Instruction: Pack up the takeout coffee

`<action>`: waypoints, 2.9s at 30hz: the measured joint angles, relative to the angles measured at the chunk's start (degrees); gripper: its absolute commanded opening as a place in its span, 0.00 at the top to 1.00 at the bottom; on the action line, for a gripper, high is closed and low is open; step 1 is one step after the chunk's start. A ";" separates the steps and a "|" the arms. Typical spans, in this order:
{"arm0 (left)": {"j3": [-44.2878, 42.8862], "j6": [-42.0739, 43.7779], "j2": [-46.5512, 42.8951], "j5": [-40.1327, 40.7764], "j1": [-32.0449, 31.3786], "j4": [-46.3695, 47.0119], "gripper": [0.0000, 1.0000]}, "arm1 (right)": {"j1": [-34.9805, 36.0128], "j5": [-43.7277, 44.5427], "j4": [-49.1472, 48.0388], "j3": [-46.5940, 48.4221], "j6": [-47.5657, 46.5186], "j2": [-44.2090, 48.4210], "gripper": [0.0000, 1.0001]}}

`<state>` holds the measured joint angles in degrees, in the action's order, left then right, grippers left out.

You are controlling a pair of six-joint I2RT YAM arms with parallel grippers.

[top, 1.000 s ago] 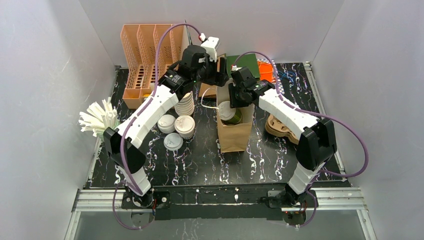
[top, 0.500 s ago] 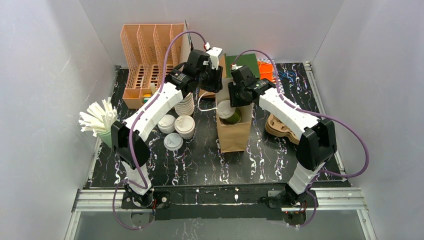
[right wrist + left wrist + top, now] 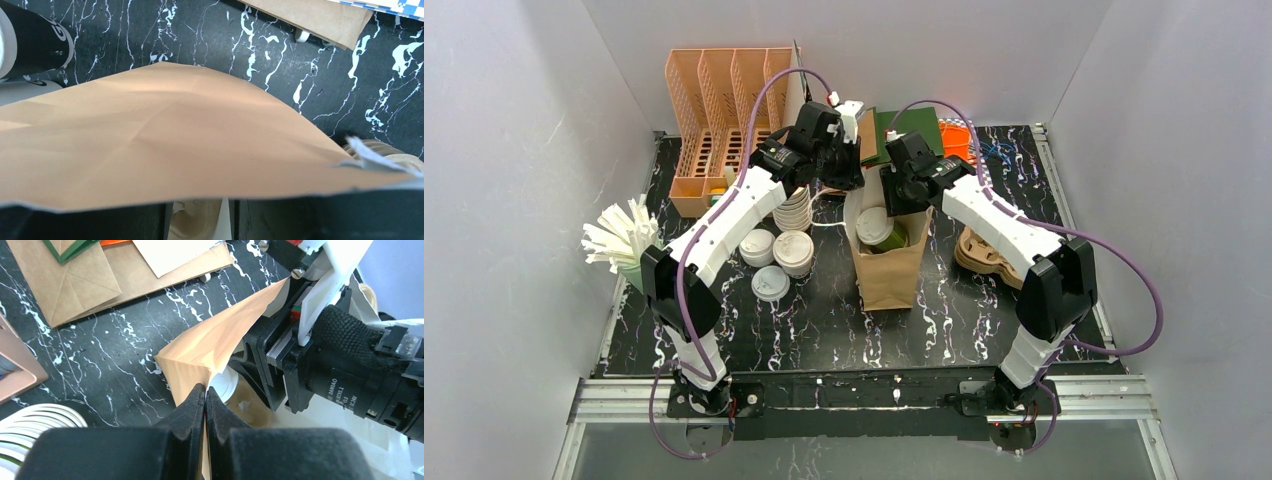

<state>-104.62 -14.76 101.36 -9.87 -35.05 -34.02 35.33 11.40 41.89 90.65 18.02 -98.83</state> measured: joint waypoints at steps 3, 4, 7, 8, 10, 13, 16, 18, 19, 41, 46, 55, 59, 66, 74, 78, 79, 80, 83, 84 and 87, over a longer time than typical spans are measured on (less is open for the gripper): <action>0.04 -2.12 -0.07 -0.48 0.00 -0.37 1.00 | 0.15 -0.85 0.22 0.00 -0.17 0.00 0.49; 0.20 -2.93 -0.17 -0.50 0.02 -0.44 1.00 | 0.26 -1.18 0.28 0.00 -0.22 0.00 0.49; 0.66 -5.07 -0.83 -0.11 0.02 -0.98 1.00 | 0.39 -2.19 0.44 0.00 -0.24 0.11 0.47; 0.85 -5.81 -1.16 0.28 0.02 -1.25 1.00 | 0.44 -2.58 0.48 0.00 -0.26 0.24 0.46; 0.90 -6.97 -1.66 1.64 0.00 -1.99 1.00 | 0.48 -3.32 0.55 0.00 -0.35 0.92 0.42; 0.96 -8.94 -2.54 4.28 -0.11 -2.82 1.00 | 0.59 -4.87 0.50 0.00 -0.48 2.27 0.39; 1.03 -10.78 -3.28 6.21 -0.46 -3.19 1.00 | 1.09 -5.62 0.37 0.09 -0.68 2.80 0.40; 1.07 -11.56 -3.48 7.58 -0.74 -3.52 1.00 | 1.51 -5.70 0.39 0.31 -0.66 2.67 0.43; 1.16 -12.00 -3.52 8.24 -0.87 -3.54 1.00 | 1.68 -5.66 0.42 0.44 -0.63 2.51 0.45; 12.98 -17.00 -9.60 13.90 -1.99 5.16 1.00 | 3.28 -4.48 2.12 1.38 2.21 0.09 0.48; 13.33 -17.05 -9.88 13.90 -1.99 5.33 1.00 | 3.74 -4.44 2.58 1.38 2.78 0.00 0.54; 14.10 -17.07 -10.34 13.94 -1.99 5.81 1.00 | 4.13 -3.65 3.13 1.38 3.13 -2.71 0.66; 14.19 -17.05 -10.34 13.94 -2.08 6.10 1.00 | 4.26 -3.02 3.17 1.42 3.58 -2.71 0.79; 15.04 -16.68 -10.82 13.94 -2.19 6.80 1.00 | 4.28 -1.84 3.65 1.51 4.33 -2.47 0.91; 17.11 -15.02 -12.52 13.97 -2.16 7.23 1.00 | 3.67 -4.48 3.72 1.33 6.34 -0.42 0.92; 18.36 -13.70 -13.77 13.86 -2.16 7.45 1.00 | 1.49 -8.50 0.28 -3.43 9.11 3.74 0.93; 18.71 -13.60 -14.08 13.77 -2.19 7.58 1.00 | 0.83 -9.53 -0.48 -4.76 9.64 4.83 0.93; 18.86 -13.55 -14.29 13.55 -2.29 7.67 1.00 | -0.13 -11.56 -2.27 -7.06 10.45 6.43 0.93; 19.06 -13.55 -14.51 12.70 -2.67 7.82 1.00 | -2.19 -15.65 -5.53 -10.49 12.04 8.02 0.94; 19.08 -13.55 -14.51 12.44 -2.80 7.85 1.00 | -2.75 -16.76 -6.58 -10.97 12.35 7.98 0.94; 19.08 -13.51 -14.51 12.22 -3.08 7.98 1.00 | -3.85 -19.19 -8.90 -11.19 13.09 7.23 0.94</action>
<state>-85.54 -28.27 86.85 2.35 -38.13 -26.04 31.48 -7.79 32.99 79.46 31.11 -91.59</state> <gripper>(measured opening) 0.008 0.222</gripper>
